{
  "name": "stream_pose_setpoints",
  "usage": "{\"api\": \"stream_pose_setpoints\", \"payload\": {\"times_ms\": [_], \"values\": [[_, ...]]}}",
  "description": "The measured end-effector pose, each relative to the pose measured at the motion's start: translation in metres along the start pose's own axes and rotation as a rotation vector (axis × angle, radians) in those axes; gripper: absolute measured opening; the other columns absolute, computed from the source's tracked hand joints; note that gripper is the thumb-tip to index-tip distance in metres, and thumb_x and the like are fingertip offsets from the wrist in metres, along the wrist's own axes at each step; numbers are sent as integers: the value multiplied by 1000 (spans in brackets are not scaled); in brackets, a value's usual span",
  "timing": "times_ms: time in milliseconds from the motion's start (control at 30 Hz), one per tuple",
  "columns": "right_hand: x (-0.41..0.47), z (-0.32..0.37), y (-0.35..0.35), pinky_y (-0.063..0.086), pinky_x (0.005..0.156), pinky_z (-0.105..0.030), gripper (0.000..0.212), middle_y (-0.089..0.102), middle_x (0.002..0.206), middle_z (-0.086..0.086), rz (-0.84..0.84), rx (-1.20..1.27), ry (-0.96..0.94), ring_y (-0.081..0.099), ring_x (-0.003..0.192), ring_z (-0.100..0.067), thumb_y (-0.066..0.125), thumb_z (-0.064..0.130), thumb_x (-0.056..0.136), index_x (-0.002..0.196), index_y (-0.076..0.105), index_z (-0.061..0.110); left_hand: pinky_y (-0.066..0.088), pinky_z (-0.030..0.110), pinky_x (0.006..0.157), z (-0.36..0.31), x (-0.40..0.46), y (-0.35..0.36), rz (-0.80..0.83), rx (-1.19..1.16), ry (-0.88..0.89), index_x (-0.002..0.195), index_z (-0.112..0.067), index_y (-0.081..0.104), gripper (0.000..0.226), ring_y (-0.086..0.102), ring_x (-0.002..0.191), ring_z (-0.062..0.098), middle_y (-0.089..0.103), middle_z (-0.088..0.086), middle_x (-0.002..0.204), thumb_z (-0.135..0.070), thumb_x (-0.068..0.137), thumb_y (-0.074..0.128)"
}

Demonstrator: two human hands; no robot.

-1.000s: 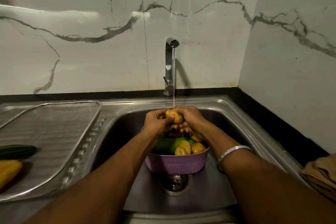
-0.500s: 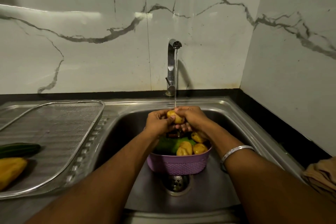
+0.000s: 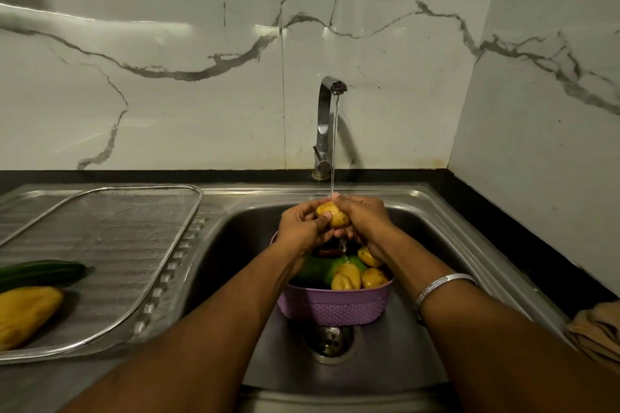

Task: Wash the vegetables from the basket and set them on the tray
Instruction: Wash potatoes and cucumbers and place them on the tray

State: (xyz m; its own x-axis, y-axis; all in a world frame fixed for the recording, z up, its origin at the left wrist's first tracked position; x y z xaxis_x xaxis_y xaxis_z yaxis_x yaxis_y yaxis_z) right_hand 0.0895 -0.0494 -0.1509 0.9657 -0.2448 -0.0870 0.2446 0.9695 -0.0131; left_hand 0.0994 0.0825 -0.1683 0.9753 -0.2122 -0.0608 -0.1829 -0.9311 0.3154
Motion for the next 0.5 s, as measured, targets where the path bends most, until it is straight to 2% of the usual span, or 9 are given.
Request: {"api": "stream_pose_setpoints", "payload": {"times_ms": [100, 167, 233, 300, 433, 500], "values": [[4, 0, 5, 45, 42, -18, 24, 71, 90, -18, 75, 68, 32, 59, 50, -12, 54, 19, 104, 122, 71, 17, 62, 29, 70, -2, 2, -4, -49, -106, -15, 117, -6, 66, 25, 72, 85, 25, 71, 16, 108, 5, 98, 56], [6, -1, 5, 44, 43, -19, 23, 68, 89, -18, 89, 152, 76, 56, 52, -14, 52, 14, 104, 120, 69, 12, 62, 30, 70, -1, 6, -4, -61, -178, -40, 120, -3, 64, 25, 71, 83, 26, 68, 20, 112, 5, 98, 55], [7, -4, 0, 40, 38, -19, 19, 65, 77, -14, 37, 166, 111, 53, 48, -14, 62, 18, 99, 111, 68, 5, 63, 32, 74, 0, 6, -1, -36, -198, -57, 122, -2, 64, 27, 71, 88, 28, 67, 23, 119, 6, 98, 54], [6, -7, -8, 39, 36, -19, 25, 65, 68, -10, -46, 127, 114, 52, 44, -11, 72, 24, 92, 103, 69, 3, 62, 35, 80, 1, 4, 3, -5, -191, -70, 116, -3, 66, 23, 71, 95, 29, 67, 22, 120, 5, 98, 54], [6, -9, -15, 36, 34, -18, 35, 61, 62, -9, -152, 191, 142, 47, 36, -10, 81, 33, 84, 96, 69, 3, 61, 36, 85, -1, 1, 9, 36, -163, -23, 119, -6, 64, 25, 71, 99, 26, 70, 16, 116, 3, 98, 56], [6, -9, -13, 34, 33, -16, 35, 58, 62, -9, -153, 263, 174, 44, 34, -9, 83, 34, 83, 93, 67, 5, 62, 35, 84, -2, 2, 9, 23, -167, -5, 119, -8, 64, 25, 72, 100, 26, 71, 15, 118, 3, 98, 56]]}}
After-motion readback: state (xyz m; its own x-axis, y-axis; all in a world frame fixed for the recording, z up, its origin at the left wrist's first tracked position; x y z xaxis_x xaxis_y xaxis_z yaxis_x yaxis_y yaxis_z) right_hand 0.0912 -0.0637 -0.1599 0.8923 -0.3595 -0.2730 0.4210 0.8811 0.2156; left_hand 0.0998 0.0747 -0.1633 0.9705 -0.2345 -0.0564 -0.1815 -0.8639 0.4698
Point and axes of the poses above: each hand's wrist, its own x-axis towards the middle knuckle, its own y-axis out of the palm, z = x × y, the point moved 9 cm from there along x, towards the middle knuckle
